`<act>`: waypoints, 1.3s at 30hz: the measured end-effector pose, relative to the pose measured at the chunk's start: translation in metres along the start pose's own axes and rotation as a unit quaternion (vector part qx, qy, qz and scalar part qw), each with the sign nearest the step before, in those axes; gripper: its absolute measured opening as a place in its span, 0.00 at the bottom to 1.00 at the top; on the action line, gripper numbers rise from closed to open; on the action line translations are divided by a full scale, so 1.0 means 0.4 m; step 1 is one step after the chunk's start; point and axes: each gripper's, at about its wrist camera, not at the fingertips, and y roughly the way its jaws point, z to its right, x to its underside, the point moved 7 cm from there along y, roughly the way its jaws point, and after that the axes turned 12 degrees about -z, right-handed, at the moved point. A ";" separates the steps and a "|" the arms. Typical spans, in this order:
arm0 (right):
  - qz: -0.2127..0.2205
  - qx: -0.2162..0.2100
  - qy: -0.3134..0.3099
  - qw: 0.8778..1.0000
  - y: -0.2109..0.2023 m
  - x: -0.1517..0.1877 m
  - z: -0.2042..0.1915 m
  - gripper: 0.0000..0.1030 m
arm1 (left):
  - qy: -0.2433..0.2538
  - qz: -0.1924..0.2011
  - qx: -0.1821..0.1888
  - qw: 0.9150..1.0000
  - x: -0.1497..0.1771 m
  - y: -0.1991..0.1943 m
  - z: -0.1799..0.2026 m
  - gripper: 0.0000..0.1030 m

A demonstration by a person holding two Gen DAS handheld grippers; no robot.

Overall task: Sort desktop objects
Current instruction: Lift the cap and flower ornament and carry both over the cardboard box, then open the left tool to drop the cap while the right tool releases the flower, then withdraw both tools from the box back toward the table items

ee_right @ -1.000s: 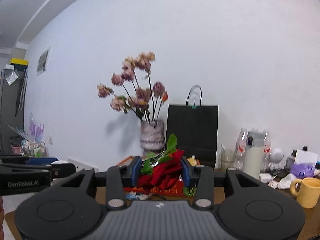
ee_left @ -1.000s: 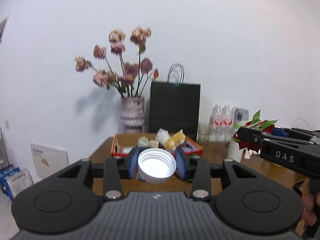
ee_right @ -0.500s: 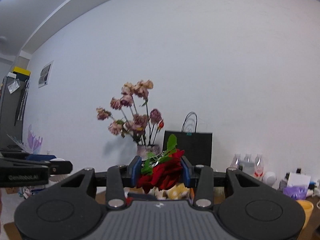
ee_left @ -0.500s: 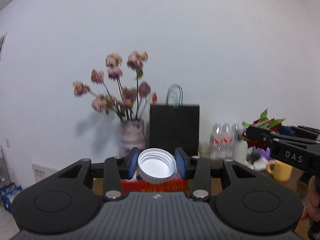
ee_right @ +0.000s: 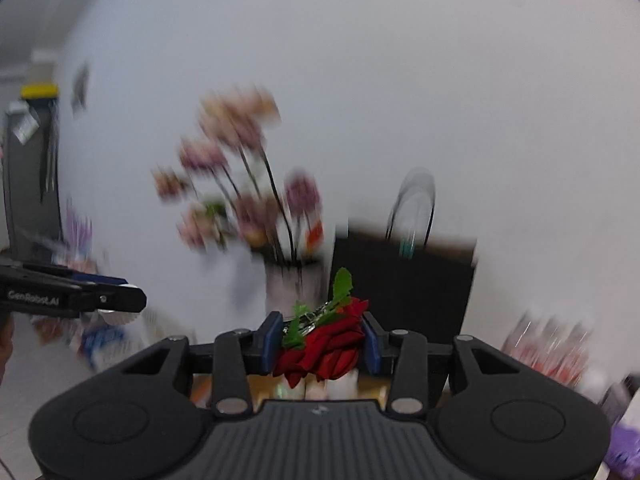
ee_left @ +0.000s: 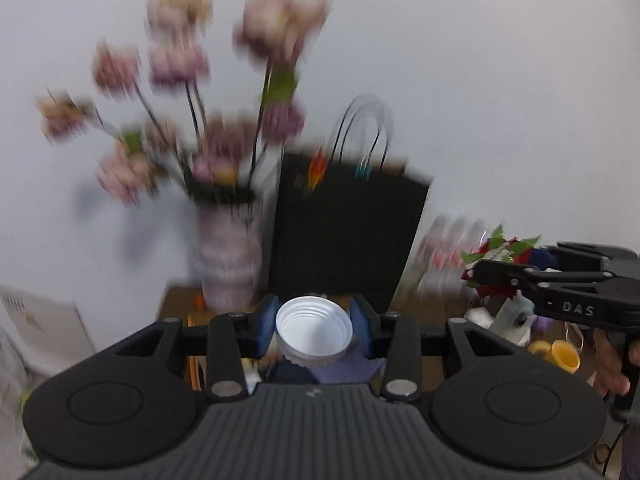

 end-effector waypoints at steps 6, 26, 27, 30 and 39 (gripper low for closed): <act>-0.185 0.017 0.018 0.982 0.350 0.006 0.047 0.42 | -0.036 -0.134 -0.065 0.988 -0.068 0.331 -0.127 0.40; -0.292 0.050 0.056 0.954 0.582 0.147 0.077 0.86 | -0.099 -0.240 -0.111 0.959 0.038 0.534 -0.246 1.00; -0.286 0.058 0.049 0.955 0.567 0.148 0.068 0.86 | -0.099 -0.237 -0.116 0.959 0.045 0.519 -0.245 1.00; -0.280 0.060 0.041 0.957 0.523 0.159 0.046 0.86 | -0.097 -0.238 -0.119 0.959 0.071 0.465 -0.233 1.00; -0.188 0.052 0.064 0.979 0.355 0.181 0.008 0.86 | -0.080 -0.163 -0.140 0.973 0.127 0.287 -0.159 1.00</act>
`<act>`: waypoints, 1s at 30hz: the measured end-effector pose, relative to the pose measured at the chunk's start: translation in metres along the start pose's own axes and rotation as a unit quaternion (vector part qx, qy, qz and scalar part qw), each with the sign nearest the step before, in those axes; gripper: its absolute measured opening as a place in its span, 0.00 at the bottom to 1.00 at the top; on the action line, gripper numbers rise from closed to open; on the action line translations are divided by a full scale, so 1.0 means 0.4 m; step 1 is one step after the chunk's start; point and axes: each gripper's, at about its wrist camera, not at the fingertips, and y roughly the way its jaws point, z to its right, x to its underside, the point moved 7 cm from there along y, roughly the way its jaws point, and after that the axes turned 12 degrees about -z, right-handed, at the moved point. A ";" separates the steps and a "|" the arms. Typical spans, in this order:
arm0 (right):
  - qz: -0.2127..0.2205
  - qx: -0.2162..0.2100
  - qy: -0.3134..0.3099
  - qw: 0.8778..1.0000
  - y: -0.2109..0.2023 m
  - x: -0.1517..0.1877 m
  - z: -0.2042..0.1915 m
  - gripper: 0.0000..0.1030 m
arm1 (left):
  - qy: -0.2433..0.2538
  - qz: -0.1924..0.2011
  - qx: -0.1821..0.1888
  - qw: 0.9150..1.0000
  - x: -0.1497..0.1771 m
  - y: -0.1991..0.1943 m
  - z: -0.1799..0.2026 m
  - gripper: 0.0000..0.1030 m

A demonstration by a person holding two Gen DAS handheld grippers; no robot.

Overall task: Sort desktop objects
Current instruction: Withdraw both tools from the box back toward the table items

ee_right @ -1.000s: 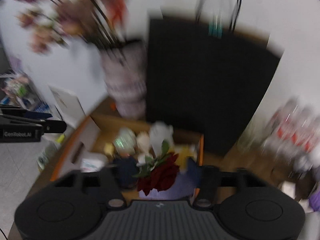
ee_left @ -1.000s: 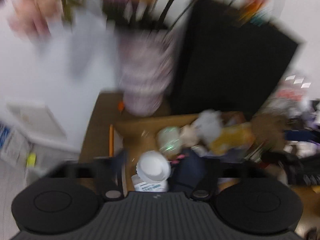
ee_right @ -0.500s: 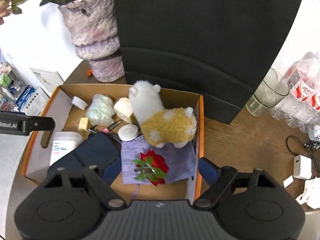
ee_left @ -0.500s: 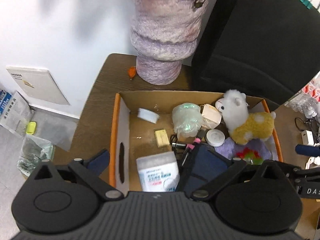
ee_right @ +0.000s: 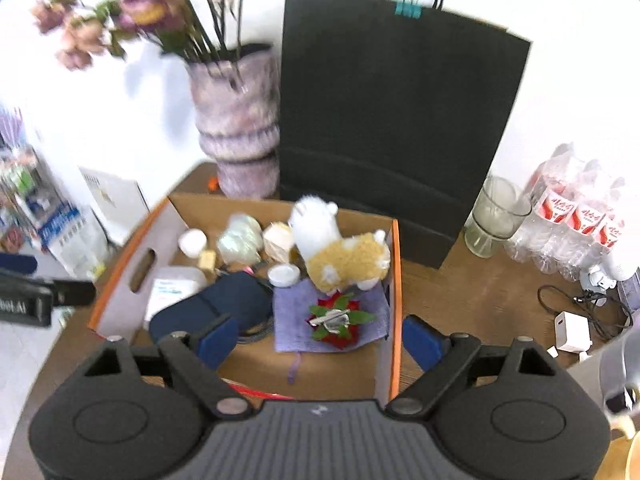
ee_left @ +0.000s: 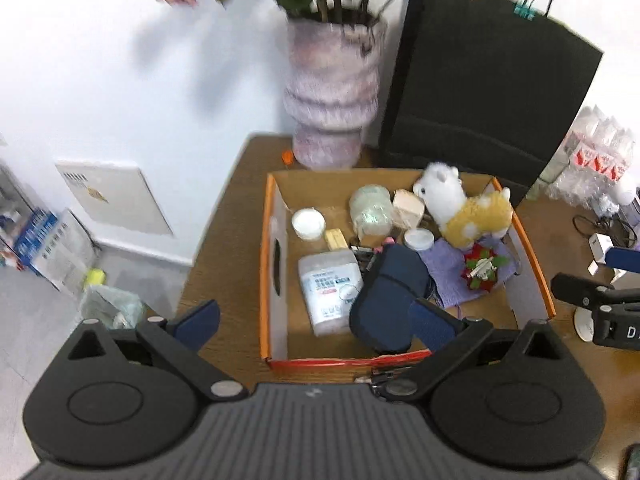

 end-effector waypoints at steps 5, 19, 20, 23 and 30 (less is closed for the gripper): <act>0.049 0.004 0.029 0.998 -0.053 0.084 -0.007 0.95 | -0.024 0.119 -0.043 0.992 0.096 -0.063 0.000 1.00; 0.223 -0.016 0.032 0.974 -0.123 0.485 -0.078 1.00 | 0.024 0.225 0.003 0.974 0.542 -0.073 0.093 1.00; 0.222 -0.014 0.030 0.974 -0.114 0.534 -0.084 1.00 | 0.031 0.226 0.001 0.974 0.597 -0.059 0.100 1.00; 0.206 -0.025 0.016 0.978 -0.092 0.693 -0.115 1.00 | 0.049 0.233 -0.007 0.971 0.741 -0.039 0.106 1.00; 0.225 -0.053 0.023 0.973 -0.138 0.924 -0.181 1.00 | 0.060 0.254 -0.023 0.965 0.945 -0.079 0.106 1.00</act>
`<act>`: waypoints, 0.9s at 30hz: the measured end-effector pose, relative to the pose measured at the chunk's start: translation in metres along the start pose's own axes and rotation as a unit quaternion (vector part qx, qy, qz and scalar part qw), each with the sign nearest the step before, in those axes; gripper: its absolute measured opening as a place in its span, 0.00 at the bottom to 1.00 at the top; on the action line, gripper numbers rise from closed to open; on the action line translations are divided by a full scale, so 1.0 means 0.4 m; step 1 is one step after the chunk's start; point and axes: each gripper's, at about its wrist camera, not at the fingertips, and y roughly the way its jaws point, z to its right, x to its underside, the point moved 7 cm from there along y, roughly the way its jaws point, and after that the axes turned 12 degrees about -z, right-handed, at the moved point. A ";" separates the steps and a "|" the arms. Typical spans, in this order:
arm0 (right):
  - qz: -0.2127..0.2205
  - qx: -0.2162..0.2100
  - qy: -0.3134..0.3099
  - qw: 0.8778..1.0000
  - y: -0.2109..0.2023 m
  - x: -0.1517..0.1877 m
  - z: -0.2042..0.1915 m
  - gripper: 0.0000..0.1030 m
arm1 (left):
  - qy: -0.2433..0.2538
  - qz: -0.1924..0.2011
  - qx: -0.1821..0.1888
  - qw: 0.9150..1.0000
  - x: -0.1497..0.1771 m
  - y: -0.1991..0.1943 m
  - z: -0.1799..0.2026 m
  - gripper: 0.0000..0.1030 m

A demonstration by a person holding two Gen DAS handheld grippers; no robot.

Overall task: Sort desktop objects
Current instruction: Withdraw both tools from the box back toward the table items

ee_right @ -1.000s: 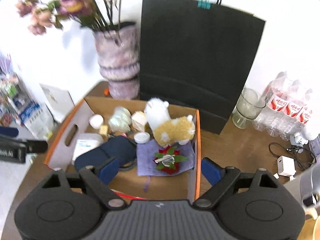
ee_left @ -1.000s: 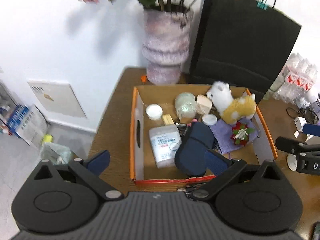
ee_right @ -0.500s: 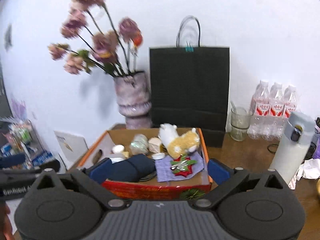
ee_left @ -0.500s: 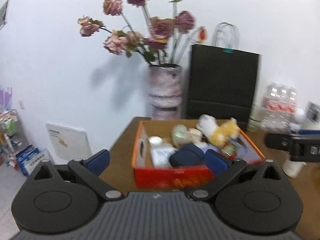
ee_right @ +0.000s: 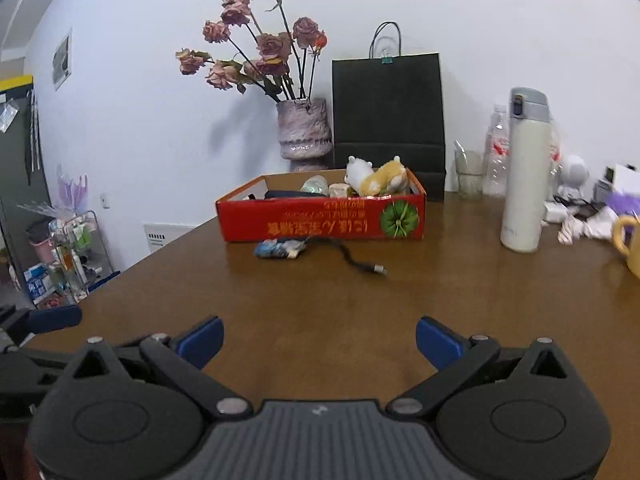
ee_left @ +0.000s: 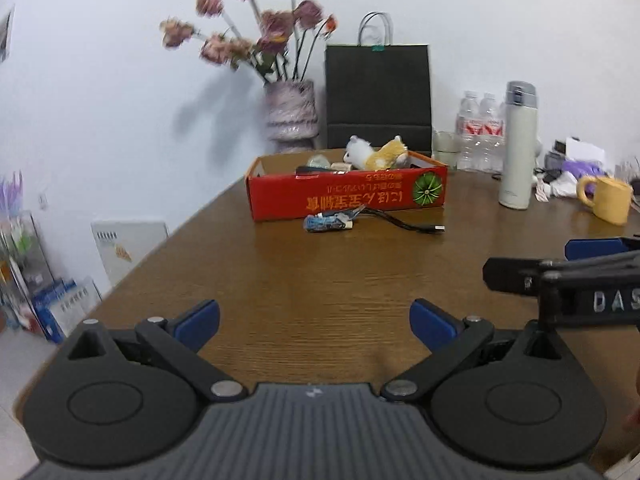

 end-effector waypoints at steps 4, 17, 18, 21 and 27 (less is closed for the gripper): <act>0.033 -0.009 0.006 0.999 -0.063 0.018 -0.019 1.00 | 0.019 0.030 -0.015 0.999 -0.011 -0.037 0.000 1.00; 0.045 0.007 0.010 0.999 -0.083 0.000 0.007 1.00 | 0.003 0.017 0.002 1.000 -0.007 -0.037 0.000 1.00; 0.042 0.008 0.011 0.999 -0.078 0.000 0.008 1.00 | 0.003 0.016 0.003 1.000 -0.005 -0.033 0.000 1.00; 0.036 0.007 0.010 0.999 -0.066 0.002 0.006 1.00 | -0.002 0.013 0.004 1.000 -0.003 -0.025 -0.010 1.00; 0.033 0.015 -0.011 0.999 -0.040 -0.015 0.006 1.00 | -0.038 -0.011 0.002 0.999 -0.004 0.023 -0.060 1.00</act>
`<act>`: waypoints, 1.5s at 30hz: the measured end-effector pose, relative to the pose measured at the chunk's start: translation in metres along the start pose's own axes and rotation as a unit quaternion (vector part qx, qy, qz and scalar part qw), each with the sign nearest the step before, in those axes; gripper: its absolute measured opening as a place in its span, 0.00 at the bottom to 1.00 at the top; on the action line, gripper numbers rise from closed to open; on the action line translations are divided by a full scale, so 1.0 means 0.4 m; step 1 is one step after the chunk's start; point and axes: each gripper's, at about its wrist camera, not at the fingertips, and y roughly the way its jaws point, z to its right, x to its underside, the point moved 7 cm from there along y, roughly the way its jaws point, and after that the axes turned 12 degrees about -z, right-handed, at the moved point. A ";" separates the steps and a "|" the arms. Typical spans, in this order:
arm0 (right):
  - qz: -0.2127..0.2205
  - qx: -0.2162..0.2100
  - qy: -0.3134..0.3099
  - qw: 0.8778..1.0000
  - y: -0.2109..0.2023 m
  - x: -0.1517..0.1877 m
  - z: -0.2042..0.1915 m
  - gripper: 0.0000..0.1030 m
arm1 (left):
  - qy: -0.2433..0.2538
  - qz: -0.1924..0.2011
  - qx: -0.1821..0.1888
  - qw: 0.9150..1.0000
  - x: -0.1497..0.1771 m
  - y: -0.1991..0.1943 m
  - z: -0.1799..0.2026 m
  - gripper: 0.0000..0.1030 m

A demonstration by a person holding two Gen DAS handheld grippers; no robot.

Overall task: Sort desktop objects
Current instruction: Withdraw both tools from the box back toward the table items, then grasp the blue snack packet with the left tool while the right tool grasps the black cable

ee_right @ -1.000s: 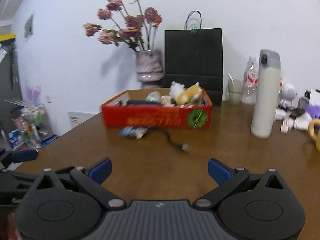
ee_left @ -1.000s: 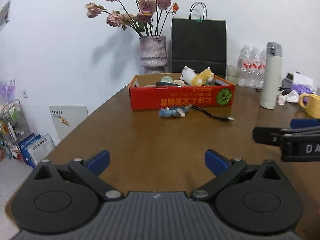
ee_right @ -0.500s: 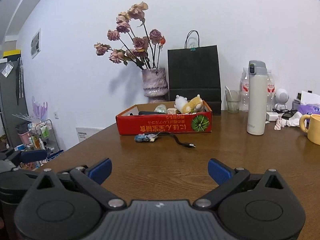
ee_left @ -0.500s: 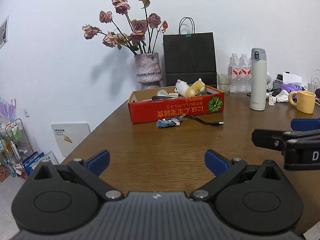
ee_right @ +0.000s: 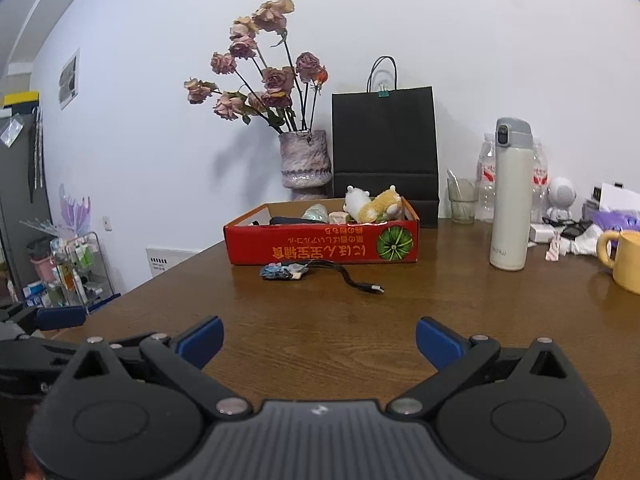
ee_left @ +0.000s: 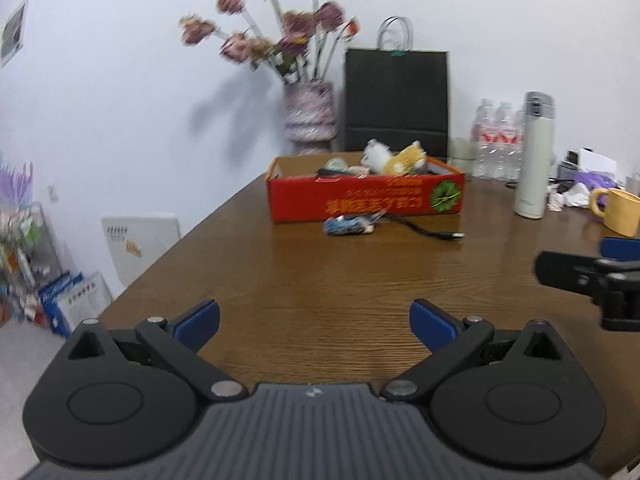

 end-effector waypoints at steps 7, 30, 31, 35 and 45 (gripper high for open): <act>-0.039 -0.004 0.027 0.999 0.075 -0.025 0.057 1.00 | -0.014 -0.020 0.004 1.000 -0.060 0.073 -0.015 1.00; -0.147 -0.005 -0.045 0.988 0.579 -0.189 0.146 0.30 | -0.001 -0.130 0.074 0.989 -0.337 0.614 0.103 0.93; -0.146 -0.010 -0.043 0.988 0.578 -0.191 0.147 0.24 | -0.003 -0.134 0.082 0.988 -0.330 0.628 0.105 0.85; -0.150 -0.012 -0.034 0.988 0.572 -0.195 0.153 0.18 | 0.027 -0.114 0.084 0.990 -0.317 0.620 0.126 0.27; -0.078 0.005 -0.035 0.996 0.447 -0.238 0.137 0.06 | -0.015 -0.091 0.136 0.986 -0.286 0.455 0.104 0.13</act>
